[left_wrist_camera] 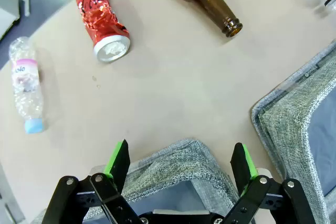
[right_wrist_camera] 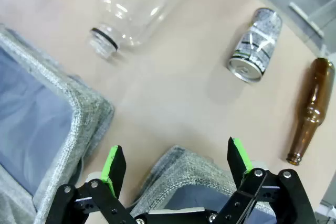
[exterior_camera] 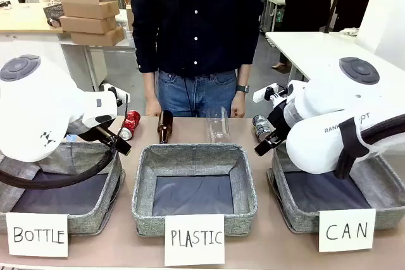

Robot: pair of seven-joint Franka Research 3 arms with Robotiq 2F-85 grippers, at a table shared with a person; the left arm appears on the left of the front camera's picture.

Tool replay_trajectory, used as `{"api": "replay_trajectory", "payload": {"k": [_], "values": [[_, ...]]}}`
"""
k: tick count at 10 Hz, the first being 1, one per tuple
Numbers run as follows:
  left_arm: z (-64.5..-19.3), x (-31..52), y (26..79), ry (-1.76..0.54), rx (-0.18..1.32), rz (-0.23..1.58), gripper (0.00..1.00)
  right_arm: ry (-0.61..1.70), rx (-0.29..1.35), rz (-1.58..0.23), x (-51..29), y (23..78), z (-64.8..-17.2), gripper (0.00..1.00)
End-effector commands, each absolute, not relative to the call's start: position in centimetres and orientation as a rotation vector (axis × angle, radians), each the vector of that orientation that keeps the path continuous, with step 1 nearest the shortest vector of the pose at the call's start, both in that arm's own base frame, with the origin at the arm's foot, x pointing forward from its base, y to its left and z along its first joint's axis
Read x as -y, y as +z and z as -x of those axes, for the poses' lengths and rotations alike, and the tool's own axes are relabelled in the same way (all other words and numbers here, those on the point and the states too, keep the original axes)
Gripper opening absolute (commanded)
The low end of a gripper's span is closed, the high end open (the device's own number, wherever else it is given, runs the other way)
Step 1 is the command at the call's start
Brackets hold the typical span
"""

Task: Sort the can waste into the basket.
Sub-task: Pick up the can waste from the table and place it in the right Fabric basket.

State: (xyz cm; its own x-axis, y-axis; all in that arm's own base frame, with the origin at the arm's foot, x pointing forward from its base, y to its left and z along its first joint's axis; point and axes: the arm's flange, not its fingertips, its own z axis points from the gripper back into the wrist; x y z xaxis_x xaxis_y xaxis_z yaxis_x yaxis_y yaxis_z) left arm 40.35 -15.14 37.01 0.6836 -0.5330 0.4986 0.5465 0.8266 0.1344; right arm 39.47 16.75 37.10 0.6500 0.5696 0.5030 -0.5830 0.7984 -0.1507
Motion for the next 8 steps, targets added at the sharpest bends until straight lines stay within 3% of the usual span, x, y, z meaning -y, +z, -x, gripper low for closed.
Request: {"api": "replay_trajectory", "payload": {"k": [1, 8], "values": [[-40.35, 15.14, 37.01, -0.605, 0.551, 0.026, 1.00, 0.655, 0.563, -0.025, -16.75, 37.10, -39.47, 1.00], [-40.35, 15.14, 37.01, -0.605, 0.551, 0.026, 1.00, 0.655, 0.563, -0.025, -16.75, 37.10, -39.47, 1.00]]}}
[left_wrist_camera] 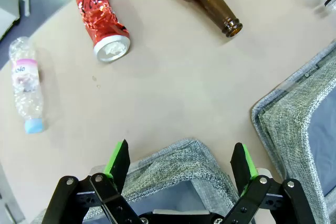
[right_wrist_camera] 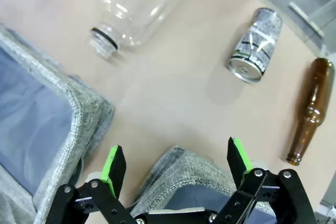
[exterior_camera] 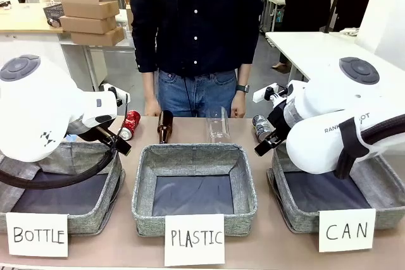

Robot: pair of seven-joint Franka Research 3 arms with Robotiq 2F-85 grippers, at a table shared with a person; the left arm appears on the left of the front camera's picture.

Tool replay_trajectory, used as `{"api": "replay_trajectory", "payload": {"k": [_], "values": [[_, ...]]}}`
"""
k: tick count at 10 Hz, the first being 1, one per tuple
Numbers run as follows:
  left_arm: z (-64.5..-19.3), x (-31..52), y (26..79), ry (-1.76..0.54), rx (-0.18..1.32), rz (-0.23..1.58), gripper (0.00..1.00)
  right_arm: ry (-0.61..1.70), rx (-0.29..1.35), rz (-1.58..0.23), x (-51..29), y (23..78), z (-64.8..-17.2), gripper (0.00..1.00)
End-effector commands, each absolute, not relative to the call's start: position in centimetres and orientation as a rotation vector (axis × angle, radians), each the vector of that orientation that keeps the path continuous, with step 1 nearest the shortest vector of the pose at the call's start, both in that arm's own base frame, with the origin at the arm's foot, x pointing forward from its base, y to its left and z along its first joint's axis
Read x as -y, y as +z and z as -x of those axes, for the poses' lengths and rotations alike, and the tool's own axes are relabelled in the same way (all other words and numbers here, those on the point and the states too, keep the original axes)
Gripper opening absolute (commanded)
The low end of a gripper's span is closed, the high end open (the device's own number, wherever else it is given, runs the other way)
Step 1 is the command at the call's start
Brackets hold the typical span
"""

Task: Sort the can waste into the basket.
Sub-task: Pick up the can waste from the table and place it in the right Fabric basket.

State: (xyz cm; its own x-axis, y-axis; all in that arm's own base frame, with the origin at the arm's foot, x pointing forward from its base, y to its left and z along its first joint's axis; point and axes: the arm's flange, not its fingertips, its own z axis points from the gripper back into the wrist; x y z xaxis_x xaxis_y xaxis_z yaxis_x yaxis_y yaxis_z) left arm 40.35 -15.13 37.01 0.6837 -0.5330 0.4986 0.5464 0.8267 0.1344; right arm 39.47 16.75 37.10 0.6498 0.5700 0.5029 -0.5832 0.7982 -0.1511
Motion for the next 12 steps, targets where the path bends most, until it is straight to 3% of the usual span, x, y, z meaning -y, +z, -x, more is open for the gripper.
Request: {"api": "replay_trajectory", "payload": {"k": [1, 2, 3, 5, 6, 8, 9, 10, 11, 12], "values": [[-40.3, 15.1, 37.0, -0.605, 0.551, 0.026, 1.00, 0.655, 0.563, -0.025, -16.8, 37.1, -39.5, 1.00], [-40.3, 15.1, 37.0, -0.605, 0.551, 0.026, 1.00, 0.655, 0.563, -0.025, -16.8, 37.1, -39.5, 1.00], [-39.5, 15.3, 42.0, -0.611, 0.586, 0.025, 1.00, 0.624, 0.547, -0.026, -16.7, 41.3, -39.3, 1.00], [-33.9, 13.6, 52.5, -0.535, 0.553, 0.073, 1.00, 0.610, 0.552, -0.032, -15.8, 50.8, -35.4, 1.00], [-29.9, 12.2, 55.1, -0.534, 0.590, 0.048, 1.00, 0.639, 0.556, -0.050, -14.7, 54.0, -32.0, 1.00], [-23.1, 9.7, 54.4, -0.649, 0.623, 0.021, 1.00, 0.725, 0.576, 0.009, -13.1, 54.6, -25.0, 1.00], [-23.0, 9.7, 52.1, -0.653, 0.641, -0.062, 1.00, 0.679, 0.573, 0.070, -13.4, 52.3, -24.5, 1.00], [-27.4, 11.4, 58.3, -0.585, 0.615, 0.034, 1.00, 0.669, 0.574, -0.003, -13.9, 56.6, -28.4, 1.00], [-25.2, 10.8, 59.6, -0.613, 0.626, 0.003, 1.00, 0.683, 0.575, 0.017, -13.8, 57.8, -26.1, 1.00], [-26.8, 12.1, 59.2, -0.750, 0.579, 0.304, 1.00, 0.643, 0.545, -0.092, -14.7, 57.5, -27.0, 1.00]]}}
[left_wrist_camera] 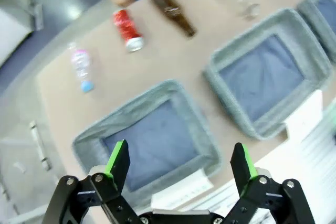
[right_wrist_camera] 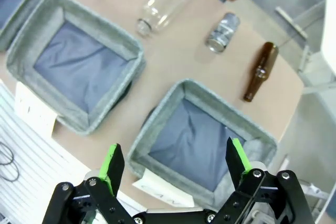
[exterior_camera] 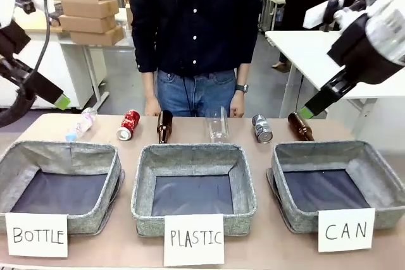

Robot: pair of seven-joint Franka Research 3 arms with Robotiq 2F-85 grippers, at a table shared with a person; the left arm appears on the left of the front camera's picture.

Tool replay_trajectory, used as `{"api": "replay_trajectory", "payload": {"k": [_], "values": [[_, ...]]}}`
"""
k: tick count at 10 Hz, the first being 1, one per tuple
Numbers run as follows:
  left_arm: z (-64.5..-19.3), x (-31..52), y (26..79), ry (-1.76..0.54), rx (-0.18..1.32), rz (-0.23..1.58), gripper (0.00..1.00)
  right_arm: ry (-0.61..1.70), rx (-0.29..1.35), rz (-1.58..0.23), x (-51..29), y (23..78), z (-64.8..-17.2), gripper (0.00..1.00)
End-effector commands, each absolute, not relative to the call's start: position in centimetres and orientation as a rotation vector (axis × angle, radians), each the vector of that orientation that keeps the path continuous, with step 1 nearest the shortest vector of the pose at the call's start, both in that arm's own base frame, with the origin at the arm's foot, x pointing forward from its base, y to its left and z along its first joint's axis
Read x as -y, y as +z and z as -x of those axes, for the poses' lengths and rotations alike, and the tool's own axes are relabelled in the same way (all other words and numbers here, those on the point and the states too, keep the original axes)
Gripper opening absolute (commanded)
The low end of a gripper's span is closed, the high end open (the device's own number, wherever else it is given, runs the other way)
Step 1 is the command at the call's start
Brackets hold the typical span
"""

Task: Sort the can waste into the basket.
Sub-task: Pick up the can waste from the table and place it in the right Fabric basket.

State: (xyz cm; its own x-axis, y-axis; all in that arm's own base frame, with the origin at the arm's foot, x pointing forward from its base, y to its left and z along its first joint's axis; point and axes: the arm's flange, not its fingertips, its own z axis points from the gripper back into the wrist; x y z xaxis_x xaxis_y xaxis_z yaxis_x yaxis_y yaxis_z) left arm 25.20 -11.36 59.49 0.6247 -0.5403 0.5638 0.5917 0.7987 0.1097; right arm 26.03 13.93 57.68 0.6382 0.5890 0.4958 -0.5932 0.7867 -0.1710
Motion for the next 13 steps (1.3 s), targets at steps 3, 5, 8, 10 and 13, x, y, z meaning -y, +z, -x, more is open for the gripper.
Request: {"api": "replay_trajectory", "payload": {"k": [3, 5, 8, 10, 13], "values": [[-28.3, 4.6, 58.2, -0.667, 0.460, 1.128, 1.00, 0.243, 0.372, -0.910, -7.1, 58.0, -26.3, 1.00], [-29.1, 1.8, 55.0, -0.514, 0.493, 1.381, 1.00, 0.022, 0.334, -1.206, -1.6, 55.8, -26.2, 1.00], [-29.8, 0.7, 52.6, -0.400, 0.545, 1.472, 1.00, -0.203, 0.424, -1.331, 3.6, 53.2, -25.5, 1.00], [-30.5, 1.5, 52.7, -0.311, 0.543, 1.387, 1.00, -0.276, 0.428, -1.284, 3.9, 52.1, -25.5, 1.00], [-31.7, -1.2, 54.3, -0.416, 0.560, 1.502, 1.00, -0.075, 0.387, -1.254, 7.0, 56.5, -27.7, 1.00]]}}
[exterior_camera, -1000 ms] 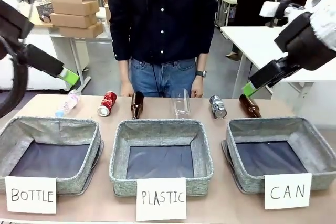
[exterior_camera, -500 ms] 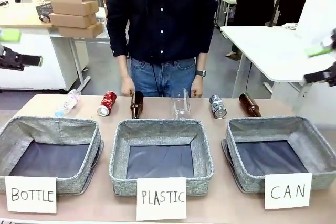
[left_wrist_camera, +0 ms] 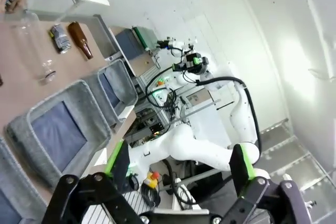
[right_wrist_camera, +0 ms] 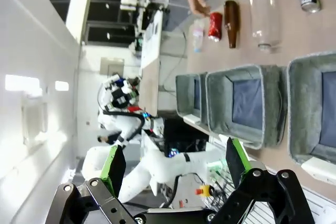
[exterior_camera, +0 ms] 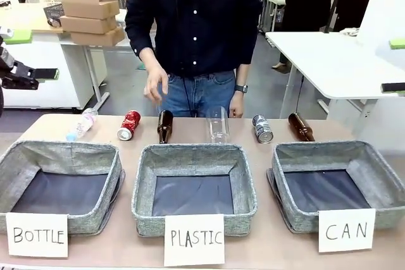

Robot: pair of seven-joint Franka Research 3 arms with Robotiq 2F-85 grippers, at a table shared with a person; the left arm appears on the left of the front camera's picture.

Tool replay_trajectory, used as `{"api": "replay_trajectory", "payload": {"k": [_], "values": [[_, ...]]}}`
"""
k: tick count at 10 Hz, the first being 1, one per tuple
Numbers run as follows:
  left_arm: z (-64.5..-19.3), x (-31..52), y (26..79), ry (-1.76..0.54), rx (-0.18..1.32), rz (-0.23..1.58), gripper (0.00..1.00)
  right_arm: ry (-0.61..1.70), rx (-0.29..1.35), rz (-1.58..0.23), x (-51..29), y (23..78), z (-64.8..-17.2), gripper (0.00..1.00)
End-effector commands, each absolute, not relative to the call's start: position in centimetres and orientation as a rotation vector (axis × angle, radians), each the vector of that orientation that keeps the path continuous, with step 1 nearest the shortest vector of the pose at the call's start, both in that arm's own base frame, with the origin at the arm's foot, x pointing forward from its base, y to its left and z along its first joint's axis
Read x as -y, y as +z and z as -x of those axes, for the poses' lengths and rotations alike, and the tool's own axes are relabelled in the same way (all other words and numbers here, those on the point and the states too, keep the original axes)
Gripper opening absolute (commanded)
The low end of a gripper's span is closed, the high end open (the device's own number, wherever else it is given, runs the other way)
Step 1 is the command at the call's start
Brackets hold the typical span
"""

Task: Sort the can waste into the basket.
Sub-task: Pick up the can waste from the table and place it in the right Fabric basket.

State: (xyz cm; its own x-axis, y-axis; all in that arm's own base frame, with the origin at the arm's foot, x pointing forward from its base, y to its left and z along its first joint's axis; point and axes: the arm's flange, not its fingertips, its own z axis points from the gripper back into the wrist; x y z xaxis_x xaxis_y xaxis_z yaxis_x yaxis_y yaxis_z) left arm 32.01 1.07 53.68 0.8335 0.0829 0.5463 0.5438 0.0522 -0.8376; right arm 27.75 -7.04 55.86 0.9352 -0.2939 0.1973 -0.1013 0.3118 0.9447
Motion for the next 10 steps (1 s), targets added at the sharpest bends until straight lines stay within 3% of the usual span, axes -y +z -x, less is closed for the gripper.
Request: {"api": "replay_trajectory", "payload": {"k": [1, 7, 8, 10], "values": [[-31.7, -1.2, 54.3, -0.416, 0.560, 1.502, 1.00, -0.075, 0.387, -1.254, 7.0, 56.5, -27.7, 1.00], [-31.7, -1.2, 54.3, -0.416, 0.560, 1.502, 1.00, -0.101, 0.362, -1.236, 7.1, 56.3, -27.1, 1.00], [-31.7, -1.2, 54.3, -0.416, 0.560, 1.502, 1.00, -0.164, 0.304, -0.940, 4.2, 57.1, -29.4, 1.00], [-31.7, -1.2, 54.3, -0.416, 0.560, 1.502, 1.00, -0.169, 0.285, -0.629, -0.7, 56.0, -36.0, 1.00]]}}
